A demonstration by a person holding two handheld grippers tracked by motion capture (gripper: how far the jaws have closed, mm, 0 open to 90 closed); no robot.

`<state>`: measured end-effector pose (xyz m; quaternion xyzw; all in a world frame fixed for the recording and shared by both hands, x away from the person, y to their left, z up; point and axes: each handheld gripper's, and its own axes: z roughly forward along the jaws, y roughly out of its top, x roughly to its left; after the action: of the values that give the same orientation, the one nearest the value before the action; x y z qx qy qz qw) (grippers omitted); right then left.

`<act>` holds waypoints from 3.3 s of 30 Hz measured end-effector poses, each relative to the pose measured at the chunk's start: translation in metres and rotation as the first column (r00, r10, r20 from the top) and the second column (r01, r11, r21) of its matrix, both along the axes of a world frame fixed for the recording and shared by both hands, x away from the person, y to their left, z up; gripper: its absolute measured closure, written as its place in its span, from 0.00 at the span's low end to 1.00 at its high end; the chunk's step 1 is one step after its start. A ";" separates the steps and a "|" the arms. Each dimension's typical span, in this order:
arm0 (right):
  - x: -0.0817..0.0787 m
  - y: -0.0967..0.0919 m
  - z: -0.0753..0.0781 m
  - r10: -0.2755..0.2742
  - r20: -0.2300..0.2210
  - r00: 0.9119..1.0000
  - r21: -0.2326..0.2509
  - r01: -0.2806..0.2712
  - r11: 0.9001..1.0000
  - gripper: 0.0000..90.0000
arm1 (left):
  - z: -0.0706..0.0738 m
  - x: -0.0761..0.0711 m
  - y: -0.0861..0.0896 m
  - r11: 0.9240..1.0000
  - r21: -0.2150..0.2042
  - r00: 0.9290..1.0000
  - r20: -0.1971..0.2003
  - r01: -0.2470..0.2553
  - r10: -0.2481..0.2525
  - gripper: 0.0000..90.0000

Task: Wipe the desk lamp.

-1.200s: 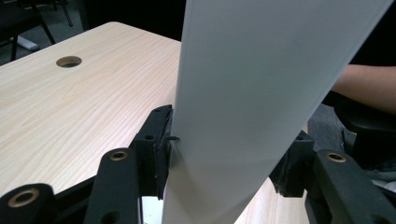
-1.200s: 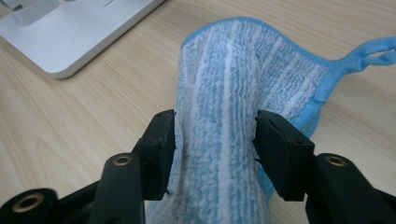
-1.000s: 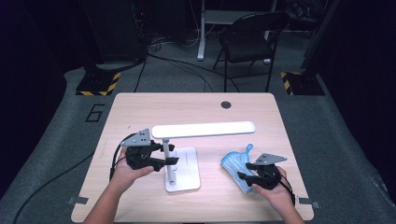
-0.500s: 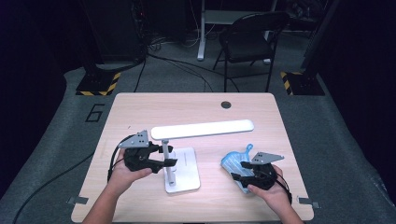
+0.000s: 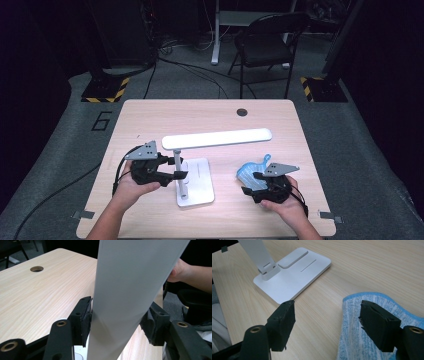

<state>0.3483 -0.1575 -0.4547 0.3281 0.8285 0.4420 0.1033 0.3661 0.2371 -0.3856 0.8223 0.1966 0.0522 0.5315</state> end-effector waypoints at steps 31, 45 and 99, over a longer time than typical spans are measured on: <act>0.001 0.028 0.000 0.122 -0.005 0.993 0.005 -0.122 0.993 0.70 | -0.001 0.002 -0.031 0.999 -0.018 1.000 0.004 -0.029 0.029 0.55; 0.001 0.044 0.001 0.167 -0.002 0.986 0.018 -0.166 0.986 0.70 | 0.000 0.000 -0.042 0.998 -0.020 0.998 -0.028 0.054 -0.054 0.52; 0.008 0.092 0.004 0.236 0.010 0.972 0.060 -0.236 0.970 0.73 | 0.002 0.002 -0.071 0.997 0.004 0.997 -0.023 0.071 -0.071 0.52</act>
<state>0.3563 -0.0653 -0.4512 0.2295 0.8476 0.4768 0.0411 0.3684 0.1659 -0.3833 0.8307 0.1732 0.0243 0.5286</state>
